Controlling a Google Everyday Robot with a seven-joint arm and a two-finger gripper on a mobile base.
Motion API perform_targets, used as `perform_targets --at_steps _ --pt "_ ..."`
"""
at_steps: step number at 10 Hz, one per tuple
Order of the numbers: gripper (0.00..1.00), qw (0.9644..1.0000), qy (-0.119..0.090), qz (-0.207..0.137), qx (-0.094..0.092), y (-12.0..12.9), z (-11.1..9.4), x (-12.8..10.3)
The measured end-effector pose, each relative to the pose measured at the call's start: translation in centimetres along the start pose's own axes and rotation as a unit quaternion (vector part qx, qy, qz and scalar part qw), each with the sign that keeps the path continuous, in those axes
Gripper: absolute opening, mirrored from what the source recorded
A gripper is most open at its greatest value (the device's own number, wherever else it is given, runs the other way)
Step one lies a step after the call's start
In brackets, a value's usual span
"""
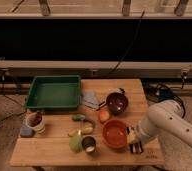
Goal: Wipe red bowl with eraser
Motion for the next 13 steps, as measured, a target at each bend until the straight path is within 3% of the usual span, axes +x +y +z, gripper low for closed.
perform_targets --at_steps 2,4,9,13 --pt "0.00 0.9999 -0.003 -0.012 0.008 -1.2 -0.1 -1.9" --pt "0.00 0.9996 -0.007 -0.026 0.010 -2.4 0.1 -1.7" --pt "0.00 0.9972 -0.017 -0.071 0.018 -8.5 1.8 1.1" --pt "0.00 0.9972 -0.011 -0.073 0.014 -9.6 2.0 4.7"
